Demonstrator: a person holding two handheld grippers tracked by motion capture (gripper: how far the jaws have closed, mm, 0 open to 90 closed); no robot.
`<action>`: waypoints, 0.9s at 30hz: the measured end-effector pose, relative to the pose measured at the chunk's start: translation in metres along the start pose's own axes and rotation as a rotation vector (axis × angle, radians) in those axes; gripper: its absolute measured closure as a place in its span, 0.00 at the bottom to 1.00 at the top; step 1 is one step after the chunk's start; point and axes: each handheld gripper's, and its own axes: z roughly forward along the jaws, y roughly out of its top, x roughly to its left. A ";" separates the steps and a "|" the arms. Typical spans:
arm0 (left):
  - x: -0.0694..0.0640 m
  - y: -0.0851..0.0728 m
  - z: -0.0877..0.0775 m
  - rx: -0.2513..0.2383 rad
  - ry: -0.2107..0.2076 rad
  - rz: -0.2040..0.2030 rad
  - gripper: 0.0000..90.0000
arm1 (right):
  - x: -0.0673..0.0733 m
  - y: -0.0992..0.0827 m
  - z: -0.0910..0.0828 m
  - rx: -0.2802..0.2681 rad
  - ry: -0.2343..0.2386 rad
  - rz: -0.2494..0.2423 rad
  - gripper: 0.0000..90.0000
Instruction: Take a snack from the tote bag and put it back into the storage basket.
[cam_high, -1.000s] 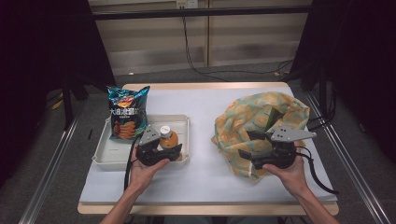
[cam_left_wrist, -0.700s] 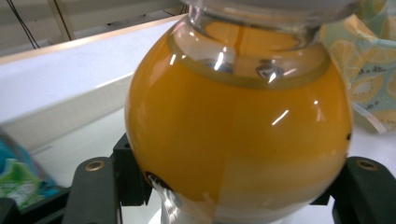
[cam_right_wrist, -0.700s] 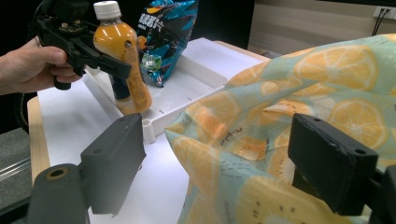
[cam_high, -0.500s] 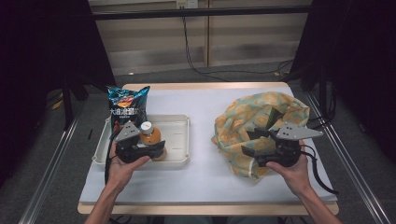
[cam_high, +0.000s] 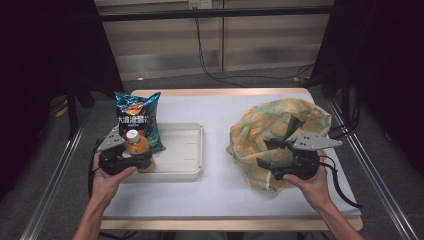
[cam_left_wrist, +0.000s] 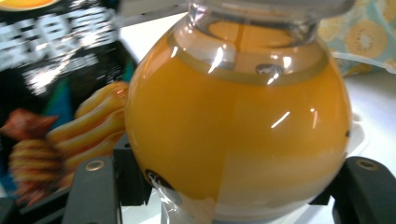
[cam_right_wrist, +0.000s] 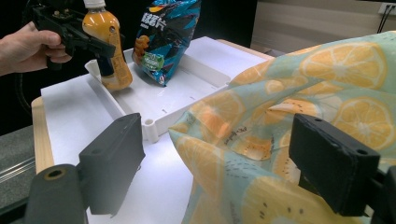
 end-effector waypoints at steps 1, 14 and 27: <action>0.002 -0.002 -0.002 -0.001 0.008 -0.001 0.38 | 0.000 0.000 0.000 -0.001 0.000 0.001 0.20; 0.027 -0.016 -0.012 0.029 0.039 -0.022 0.38 | 0.000 -0.001 0.003 0.009 0.015 0.008 0.19; 0.034 -0.024 -0.012 0.027 0.057 -0.038 0.38 | 0.000 0.000 0.000 0.002 0.009 0.005 0.19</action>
